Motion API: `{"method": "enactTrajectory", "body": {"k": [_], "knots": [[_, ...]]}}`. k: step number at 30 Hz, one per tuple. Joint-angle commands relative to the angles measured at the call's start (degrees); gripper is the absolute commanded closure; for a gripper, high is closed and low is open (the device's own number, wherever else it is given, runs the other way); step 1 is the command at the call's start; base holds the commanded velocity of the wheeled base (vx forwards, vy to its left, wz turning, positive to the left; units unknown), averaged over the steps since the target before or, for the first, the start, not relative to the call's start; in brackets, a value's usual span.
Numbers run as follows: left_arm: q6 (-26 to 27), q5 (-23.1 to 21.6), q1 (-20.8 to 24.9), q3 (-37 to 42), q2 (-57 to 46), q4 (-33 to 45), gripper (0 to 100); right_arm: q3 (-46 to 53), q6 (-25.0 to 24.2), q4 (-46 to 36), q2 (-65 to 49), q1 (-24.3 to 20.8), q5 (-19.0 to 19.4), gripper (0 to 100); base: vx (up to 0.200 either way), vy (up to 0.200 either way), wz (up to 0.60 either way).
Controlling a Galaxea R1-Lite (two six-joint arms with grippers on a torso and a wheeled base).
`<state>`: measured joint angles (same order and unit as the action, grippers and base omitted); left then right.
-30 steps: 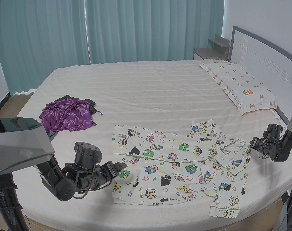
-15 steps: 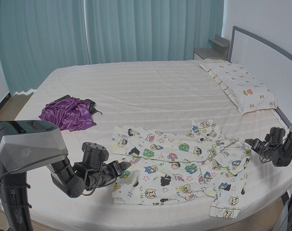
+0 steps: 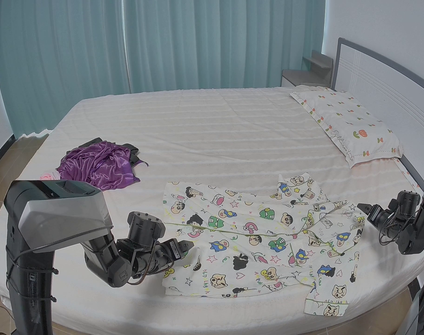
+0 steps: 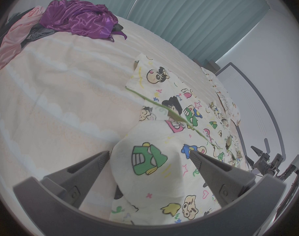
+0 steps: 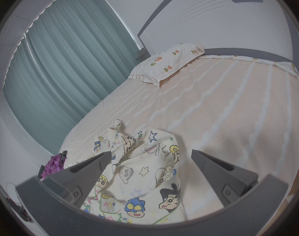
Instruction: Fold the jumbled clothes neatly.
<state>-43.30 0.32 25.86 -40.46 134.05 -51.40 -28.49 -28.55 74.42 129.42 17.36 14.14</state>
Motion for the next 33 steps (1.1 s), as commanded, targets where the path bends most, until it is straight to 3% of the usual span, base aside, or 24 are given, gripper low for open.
{"method": "enactTrajectory", "body": {"k": [1, 11, 12, 17, 26, 33], "knots": [[-0.03, 0.03, 0.07, 1.53, 0.16, -0.02, 0, 1.77, -0.54, 1.25, 0.22, -0.4, 0.36, 0, 0.0, 0.0, 0.0], [0.06, 1.18, -0.37, -5.07, 3.06, -0.11, 0, 3.26, -0.63, 3.89, 0.14, -0.92, 1.94, 0, 0.0, 0.0, 0.0], [0.06, 1.27, -0.37, -5.15, 3.06, -0.11, 100, 3.26, -0.63, 3.89, 0.14, -0.92, 1.94, 0, 0.0, 0.0, 0.0], [-0.03, 6.01, -0.54, -6.47, 2.97, -0.02, 100, 3.88, -0.89, 4.06, 0.05, -1.19, 2.03, 0, 0.0, 0.0, 0.0], [1.29, 8.38, -1.51, -8.41, 0.95, -0.2, 100, 4.5, -0.89, 4.24, -0.04, -1.54, 2.03, 0, 0.0, 0.0, 0.0], [7.88, 8.21, -3.44, -14.3, 3.06, 0.16, 100, 6.34, -0.89, 7.84, 0.14, -2.51, 2.03, 0, 0.0, 0.0, 0.0]]}}
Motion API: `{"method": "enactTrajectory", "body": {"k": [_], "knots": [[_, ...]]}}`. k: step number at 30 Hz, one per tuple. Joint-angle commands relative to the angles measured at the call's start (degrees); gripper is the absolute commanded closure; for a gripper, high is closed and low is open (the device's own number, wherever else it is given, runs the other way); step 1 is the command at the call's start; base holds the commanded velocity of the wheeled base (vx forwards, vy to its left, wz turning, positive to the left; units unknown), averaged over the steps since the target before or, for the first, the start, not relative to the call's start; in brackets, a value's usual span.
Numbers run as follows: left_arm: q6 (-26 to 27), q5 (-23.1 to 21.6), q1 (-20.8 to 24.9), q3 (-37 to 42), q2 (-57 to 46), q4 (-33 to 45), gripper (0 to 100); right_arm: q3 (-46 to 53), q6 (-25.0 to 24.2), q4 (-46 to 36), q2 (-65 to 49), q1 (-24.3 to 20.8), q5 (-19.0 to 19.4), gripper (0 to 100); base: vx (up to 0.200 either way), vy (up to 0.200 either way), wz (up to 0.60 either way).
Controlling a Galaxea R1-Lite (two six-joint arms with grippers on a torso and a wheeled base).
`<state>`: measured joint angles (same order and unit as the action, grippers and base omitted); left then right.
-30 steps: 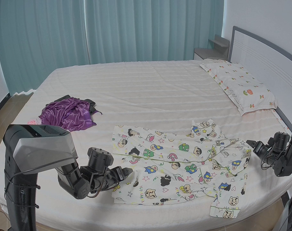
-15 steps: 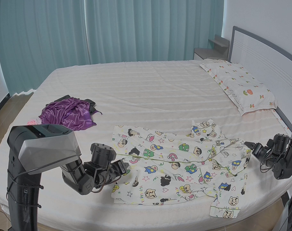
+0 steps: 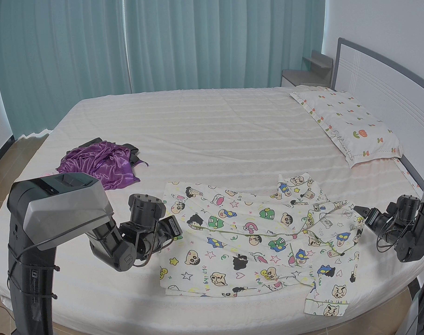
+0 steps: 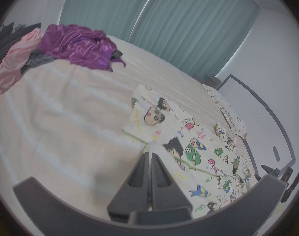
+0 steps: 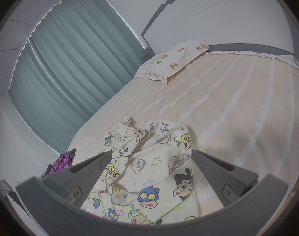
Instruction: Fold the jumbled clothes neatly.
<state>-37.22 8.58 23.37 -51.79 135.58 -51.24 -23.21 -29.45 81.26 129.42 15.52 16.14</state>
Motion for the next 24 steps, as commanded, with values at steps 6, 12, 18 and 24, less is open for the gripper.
{"method": "enactTrajectory", "body": {"k": [6, 12, 18, 24], "knots": [[2.68, 0.03, -1.48, -7.45, 4.43, -0.27, 100, 1.15, 0.01, 1.0, 0.22, -0.93, 0.03, 0, 0.0, 0.0, 0.0], [2.76, 0.12, -2.01, -12.11, 5.92, 0.0, 100, 1.15, 0.01, 1.0, 0.31, -0.93, 0.03, 0, 0.0, 0.0, 0.0], [4.79, 0.03, -2.63, -16.77, 8.38, 0.26, 100, 1.15, 0.01, 1.0, 0.4, -0.93, 0.03, 0, 0.0, 0.0, 0.0], [6.1, 0.12, -2.8, -19.05, 9.7, 1.23, 0, 1.15, 0.01, 1.0, 0.66, -0.93, -0.06, 0, 0.0, 0.0, 0.0]]}}
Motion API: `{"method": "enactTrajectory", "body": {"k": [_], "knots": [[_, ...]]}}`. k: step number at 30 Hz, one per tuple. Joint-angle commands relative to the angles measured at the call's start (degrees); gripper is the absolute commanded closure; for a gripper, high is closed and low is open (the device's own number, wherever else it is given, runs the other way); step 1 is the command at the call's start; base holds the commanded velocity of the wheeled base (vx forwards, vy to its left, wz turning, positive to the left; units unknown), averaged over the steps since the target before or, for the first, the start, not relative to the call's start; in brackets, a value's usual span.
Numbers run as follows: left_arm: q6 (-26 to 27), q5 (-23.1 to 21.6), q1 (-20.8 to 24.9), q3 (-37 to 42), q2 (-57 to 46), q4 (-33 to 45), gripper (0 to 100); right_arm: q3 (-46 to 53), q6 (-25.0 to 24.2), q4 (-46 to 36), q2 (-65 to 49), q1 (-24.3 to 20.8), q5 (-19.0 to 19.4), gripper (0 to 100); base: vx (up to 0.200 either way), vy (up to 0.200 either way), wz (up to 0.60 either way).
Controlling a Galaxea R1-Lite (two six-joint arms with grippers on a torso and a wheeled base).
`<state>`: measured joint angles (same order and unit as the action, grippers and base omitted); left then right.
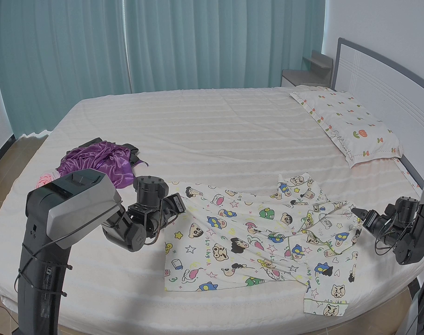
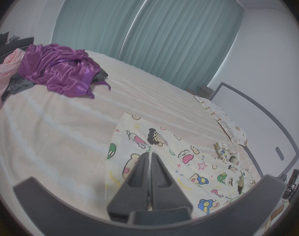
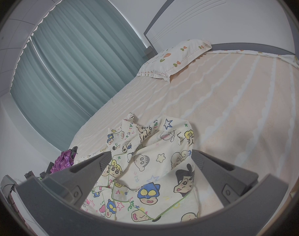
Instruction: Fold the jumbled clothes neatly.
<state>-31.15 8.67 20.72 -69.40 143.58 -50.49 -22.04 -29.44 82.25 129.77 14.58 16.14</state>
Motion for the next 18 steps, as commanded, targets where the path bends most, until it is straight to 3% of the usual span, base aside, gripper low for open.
{"method": "enactTrajectory", "body": {"k": [1, 7, 11, 16, 17, 18], "knots": [[0.03, 0.03, -0.16, -1.44, 1.7, 0.66, 0, -0.02, 0.0, 0.02, 0.31, 0.01, 0.03, 0, 0.0, 0.0, 0.0], [0.12, 0.03, -0.77, -0.38, 1.0, 1.71, 0, 0.07, 0.0, 0.02, 0.31, 0.01, 0.03, 0, 0.0, 0.0, 0.0], [-0.23, -1.2, -2.88, 4.8, -4.71, 3.21, 0, 0.68, 0.08, 0.02, 0.22, 0.01, 0.21, 0, 0.0, 0.0, 0.0], [-1.46, -7.09, -3.15, 15.7, -11.83, 2.77, 0, 1.39, 0.08, 0.02, -0.04, 0.01, 0.73, 0, 0.0, 0.0, 0.0], [-2.87, -10.95, -2.71, 20.8, -15.0, 2.68, 0, 1.74, 0.08, 0.1, -0.13, 0.01, 1.09, 0, 0.0, 0.0, 0.0], [-3.04, -11.57, -2.71, 21.68, -15.52, 2.59, 0, 1.83, 0.08, 0.1, -0.13, 0.01, 1.17, 0, 0.0, 0.0, 0.0]]}}
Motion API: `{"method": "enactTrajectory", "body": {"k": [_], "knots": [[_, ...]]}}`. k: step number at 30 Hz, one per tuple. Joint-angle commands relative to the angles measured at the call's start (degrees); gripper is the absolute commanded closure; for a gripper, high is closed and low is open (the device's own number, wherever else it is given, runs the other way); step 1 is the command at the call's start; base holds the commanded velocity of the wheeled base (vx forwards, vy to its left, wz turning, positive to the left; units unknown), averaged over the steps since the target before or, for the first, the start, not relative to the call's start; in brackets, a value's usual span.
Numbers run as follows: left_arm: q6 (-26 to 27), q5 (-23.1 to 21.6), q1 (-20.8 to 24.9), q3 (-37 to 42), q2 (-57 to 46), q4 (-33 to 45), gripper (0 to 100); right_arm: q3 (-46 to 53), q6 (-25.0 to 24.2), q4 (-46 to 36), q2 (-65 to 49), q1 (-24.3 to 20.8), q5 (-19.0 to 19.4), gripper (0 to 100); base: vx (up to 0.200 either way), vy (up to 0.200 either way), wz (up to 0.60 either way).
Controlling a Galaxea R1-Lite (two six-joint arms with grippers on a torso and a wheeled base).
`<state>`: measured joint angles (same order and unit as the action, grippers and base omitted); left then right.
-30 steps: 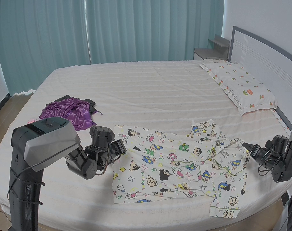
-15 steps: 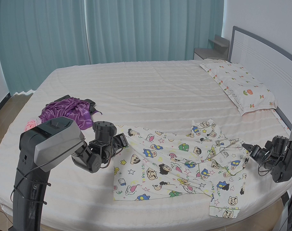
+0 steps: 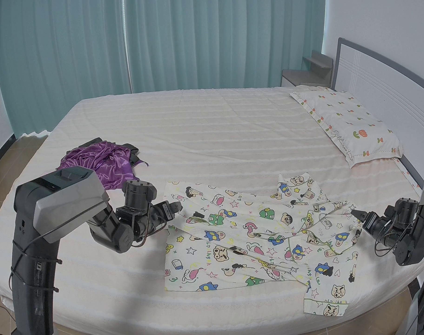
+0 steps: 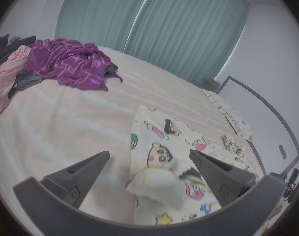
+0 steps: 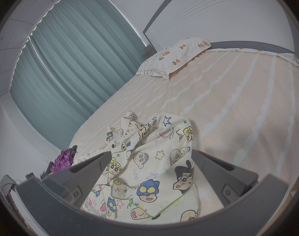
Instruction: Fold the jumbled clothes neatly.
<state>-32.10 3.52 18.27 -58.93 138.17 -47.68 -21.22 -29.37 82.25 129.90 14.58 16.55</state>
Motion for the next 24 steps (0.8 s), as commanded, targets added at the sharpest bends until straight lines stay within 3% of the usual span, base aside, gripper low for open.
{"method": "enactTrajectory", "body": {"k": [1, 2, 6, 9, 16, 24], "knots": [[-2.09, -6.42, -0.26, 11.2, -10.11, -0.22, 0, 1.01, 0.01, 0.1, -0.26, 0.01, 0.76, 0, 0.0, 0.0, 0.0], [-2.44, -13.02, 0.1, 18.5, -13.98, -2.16, 0, 1.18, 0.01, 0.1, -0.26, 0.01, 0.94, 0, 0.0, 0.0, 0.0], [-2.18, -19.61, 1.41, 25.71, -14.95, -6.73, 0, 1.36, 0.01, 0.1, -0.18, 0.01, 1.02, 0, 0.0, 0.0, 0.0], [-1.65, -19.87, 3.08, 27.55, -13.28, -9.28, 0, 1.45, 0.01, 0.1, 0.0, -0.08, 1.02, 0, 0.0, 0.0, 0.0], [6.08, -20.05, 6.07, 31.42, -7.91, -13.23, 0, 1.45, 0.01, 0.1, 0.09, -0.08, 1.02, 0, 0.0, 0.0, 0.0], [9.42, -19.87, 6.25, 31.33, -5.8, -13.23, 0, 1.89, 0.1, 0.37, 0.09, -0.17, 1.02, 0, 0.0, 0.0, 0.0]]}}
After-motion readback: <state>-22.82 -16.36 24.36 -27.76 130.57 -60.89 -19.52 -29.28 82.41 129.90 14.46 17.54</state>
